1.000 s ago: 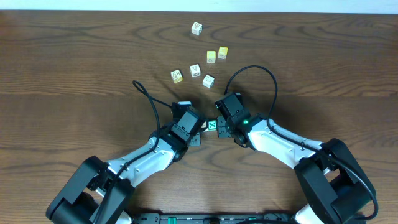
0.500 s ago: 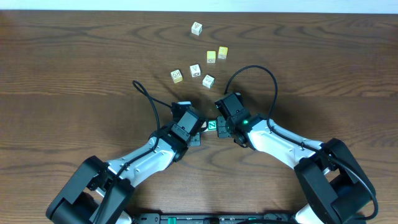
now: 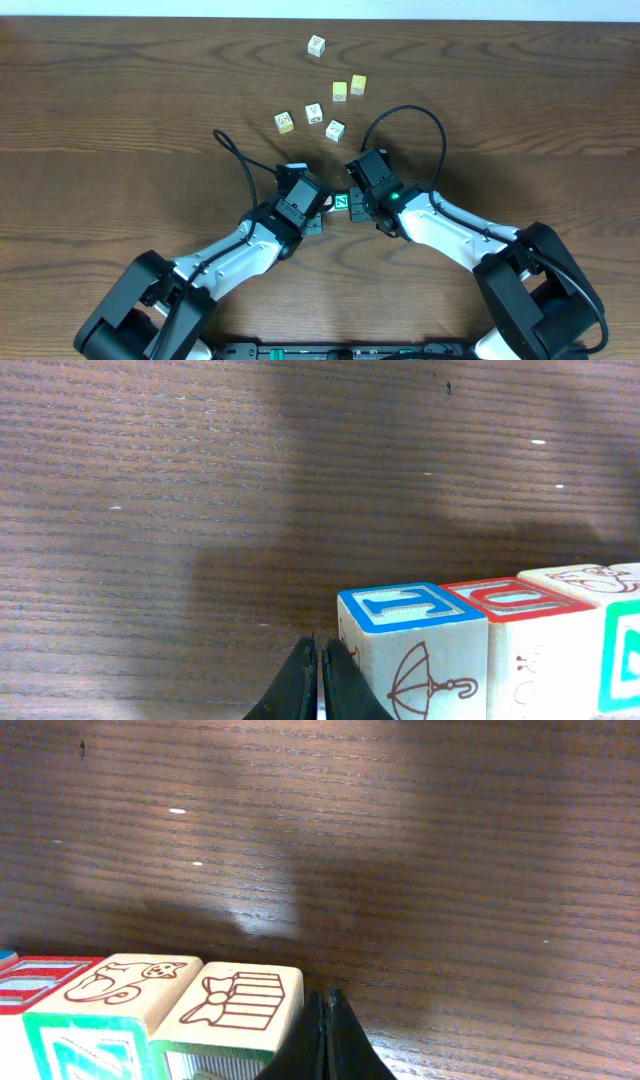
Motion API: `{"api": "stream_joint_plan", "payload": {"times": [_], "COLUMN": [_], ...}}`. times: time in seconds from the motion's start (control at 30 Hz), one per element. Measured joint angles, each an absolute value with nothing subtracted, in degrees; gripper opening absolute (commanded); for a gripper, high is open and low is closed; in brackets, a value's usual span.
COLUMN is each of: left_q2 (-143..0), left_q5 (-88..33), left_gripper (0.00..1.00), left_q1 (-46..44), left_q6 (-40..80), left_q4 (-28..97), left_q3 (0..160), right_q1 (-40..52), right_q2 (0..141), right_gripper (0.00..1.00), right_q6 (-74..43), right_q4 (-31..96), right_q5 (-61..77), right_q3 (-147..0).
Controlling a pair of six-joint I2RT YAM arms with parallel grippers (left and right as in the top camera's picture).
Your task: Lift 4 blocks
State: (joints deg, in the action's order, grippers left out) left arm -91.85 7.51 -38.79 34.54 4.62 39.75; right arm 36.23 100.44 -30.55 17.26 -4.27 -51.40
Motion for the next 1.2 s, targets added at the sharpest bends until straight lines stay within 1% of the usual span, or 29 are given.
{"api": "stream_joint_plan", "payload": {"times": [1.2], "left_q2": [-91.85], "left_q5": [7.49], "left_gripper": [0.07], "left_q1": [-38.68], "left_q6": [33.36], "left_q4": [4.56], "left_q3": [39.75], "right_q1": [36.23], "right_q2": [100.36], "right_gripper": [0.01], "right_q6": [-30.57], "right_q4": [18.46], "right_q5": [-4.14], "right_q3": [-51.57]}}
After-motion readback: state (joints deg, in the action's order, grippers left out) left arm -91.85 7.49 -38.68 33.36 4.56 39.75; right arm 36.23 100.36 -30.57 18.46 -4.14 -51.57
